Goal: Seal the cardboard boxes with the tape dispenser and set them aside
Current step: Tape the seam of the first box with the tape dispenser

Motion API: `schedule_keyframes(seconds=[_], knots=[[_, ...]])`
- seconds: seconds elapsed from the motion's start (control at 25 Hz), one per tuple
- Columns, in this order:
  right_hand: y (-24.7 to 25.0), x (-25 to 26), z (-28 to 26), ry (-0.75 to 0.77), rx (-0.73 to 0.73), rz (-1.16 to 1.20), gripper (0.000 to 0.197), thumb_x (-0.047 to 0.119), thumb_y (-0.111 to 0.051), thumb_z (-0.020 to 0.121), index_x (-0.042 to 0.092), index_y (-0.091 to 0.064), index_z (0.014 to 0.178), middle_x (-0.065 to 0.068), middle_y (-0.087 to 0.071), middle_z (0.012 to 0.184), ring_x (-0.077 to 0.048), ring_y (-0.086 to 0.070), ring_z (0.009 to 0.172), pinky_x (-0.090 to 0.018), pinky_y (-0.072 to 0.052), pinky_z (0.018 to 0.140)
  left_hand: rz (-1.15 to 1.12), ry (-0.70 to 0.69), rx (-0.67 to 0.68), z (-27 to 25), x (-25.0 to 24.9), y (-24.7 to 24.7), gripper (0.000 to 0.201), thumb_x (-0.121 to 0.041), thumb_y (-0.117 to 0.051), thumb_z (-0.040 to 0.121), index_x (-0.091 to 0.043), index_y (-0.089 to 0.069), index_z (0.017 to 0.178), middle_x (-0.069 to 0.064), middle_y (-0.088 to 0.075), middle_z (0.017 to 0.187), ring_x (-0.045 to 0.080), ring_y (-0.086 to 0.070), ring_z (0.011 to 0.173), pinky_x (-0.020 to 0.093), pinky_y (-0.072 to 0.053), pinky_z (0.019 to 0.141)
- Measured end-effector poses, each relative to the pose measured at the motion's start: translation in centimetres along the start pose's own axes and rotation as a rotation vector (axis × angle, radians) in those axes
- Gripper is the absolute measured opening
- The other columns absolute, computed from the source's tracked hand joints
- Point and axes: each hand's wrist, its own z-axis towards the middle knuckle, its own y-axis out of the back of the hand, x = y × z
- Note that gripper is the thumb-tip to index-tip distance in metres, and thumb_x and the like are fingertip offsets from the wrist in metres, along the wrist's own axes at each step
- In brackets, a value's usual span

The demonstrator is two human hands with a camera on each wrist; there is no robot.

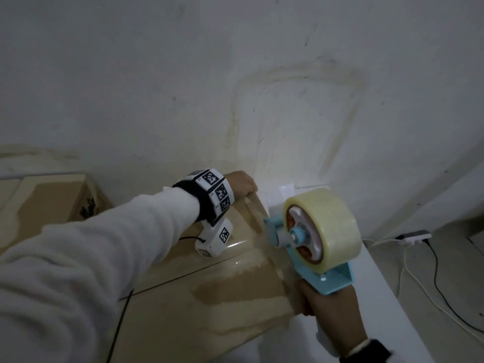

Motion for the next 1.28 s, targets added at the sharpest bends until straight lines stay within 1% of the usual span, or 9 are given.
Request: schedule_keyframes(seconds=[0.08, 0.16, 0.32, 0.48, 0.6, 0.8, 0.96, 1.08, 1.28], knots=[[-0.4, -0.3, 0.2, -0.041, -0.053, 0.117, 0.026, 0.031, -0.07, 0.044, 0.014, -0.057, 0.059, -0.002, -0.056, 0.045, -0.016, -0.043, 0.041, -0.029, -0.036, 0.046, 0.02, -0.018, 0.018, -1.6, -0.3, -1.1, 0.046, -0.018, -0.047, 0.096, -0.004, -0.041, 0.14, 0.016, -0.043, 0.144, 0.029, -0.041, 0.133, 0.033, -0.034, 0.108], [-0.8, -0.4, 0.4, -0.064, -0.073, 0.191, 0.015, 0.017, -0.07, 0.048, 0.017, -0.06, 0.059, 0.002, -0.057, 0.047, -0.015, -0.042, 0.045, -0.031, -0.036, 0.05, 0.127, -0.025, 0.064, -3.3, -0.6, -2.5, 0.054, -0.023, -0.052, 0.094, 0.0, -0.034, 0.14, 0.019, -0.04, 0.142, 0.033, -0.04, 0.132, 0.037, -0.035, 0.108], [-0.8, 0.3, 0.7, -0.07, -0.041, 0.11, 0.01, 0.017, -0.068, 0.05, 0.021, -0.059, 0.051, 0.005, -0.056, 0.044, -0.014, -0.043, 0.044, -0.03, -0.036, 0.051, 0.309, 0.004, -0.044, -5.1, -1.0, -3.3, 0.064, -0.033, -0.039, 0.098, -0.009, -0.01, 0.15, 0.009, -0.021, 0.153, 0.028, -0.031, 0.137, 0.038, -0.027, 0.107], [-0.1, 0.6, 0.7, -0.049, 0.012, -0.052, 0.019, 0.015, -0.067, 0.058, 0.017, -0.052, 0.046, -0.004, -0.055, 0.044, -0.021, -0.047, 0.046, -0.032, -0.039, 0.052, 0.35, 0.051, -0.02, -4.8, -0.8, -3.7, 0.068, -0.045, -0.034, 0.095, -0.02, -0.004, 0.151, 0.002, -0.008, 0.159, 0.026, -0.018, 0.145, 0.045, -0.017, 0.115], [0.3, 1.3, 0.6, -0.043, 0.046, -0.066, 0.023, 0.011, -0.065, 0.06, 0.016, -0.051, 0.042, -0.005, -0.052, 0.041, -0.021, -0.046, 0.043, -0.031, -0.039, 0.049, 0.398, 0.082, -0.001, -3.6, 0.4, -4.5, 0.073, -0.056, -0.03, 0.089, -0.029, -0.001, 0.15, -0.004, -0.001, 0.16, 0.028, -0.019, 0.145, 0.049, -0.019, 0.114], [2.3, 0.9, -2.3, -0.095, 0.053, 0.006, 0.018, -0.003, -0.064, 0.07, 0.006, -0.055, 0.057, -0.006, -0.048, 0.042, -0.021, -0.043, 0.041, -0.027, -0.04, 0.043, 0.424, 0.104, 0.016, -2.7, 1.5, -4.8, 0.073, -0.057, -0.029, 0.089, -0.036, 0.008, 0.148, -0.01, 0.011, 0.159, 0.028, -0.013, 0.146, 0.048, -0.017, 0.118], [4.9, -0.7, -6.3, -0.124, 0.071, -0.032, 0.019, -0.004, -0.064, 0.073, 0.002, -0.053, 0.059, -0.002, -0.05, 0.037, -0.012, -0.045, 0.034, -0.02, -0.042, 0.039, 0.382, 0.098, 0.048, -1.6, 2.0, -5.0, 0.077, -0.055, -0.036, 0.089, -0.037, 0.011, 0.148, -0.009, 0.014, 0.158, 0.031, -0.012, 0.146, 0.047, -0.015, 0.119], [5.3, -1.9, -7.6, -0.159, 0.012, -0.023, 0.015, -0.006, -0.065, 0.07, 0.001, -0.057, 0.061, -0.006, -0.05, 0.038, -0.017, -0.045, 0.036, -0.027, -0.042, 0.042, 0.35, 0.115, 0.048, -1.8, 2.0, -5.1, 0.078, -0.052, -0.039, 0.09, -0.036, 0.01, 0.148, -0.007, 0.014, 0.159, 0.031, -0.009, 0.147, 0.046, -0.013, 0.119], [4.5, -3.3, -7.7, -0.175, -0.042, 0.064, 0.018, -0.011, -0.063, 0.069, 0.002, -0.055, 0.059, -0.013, -0.05, 0.045, -0.023, -0.046, 0.042, -0.031, -0.041, 0.047, 0.214, 0.087, -0.079, -6.7, -3.1, -4.2, 0.078, -0.039, -0.049, 0.088, -0.012, -0.011, 0.15, 0.012, -0.002, 0.159, 0.031, -0.007, 0.147, 0.045, -0.013, 0.118]])
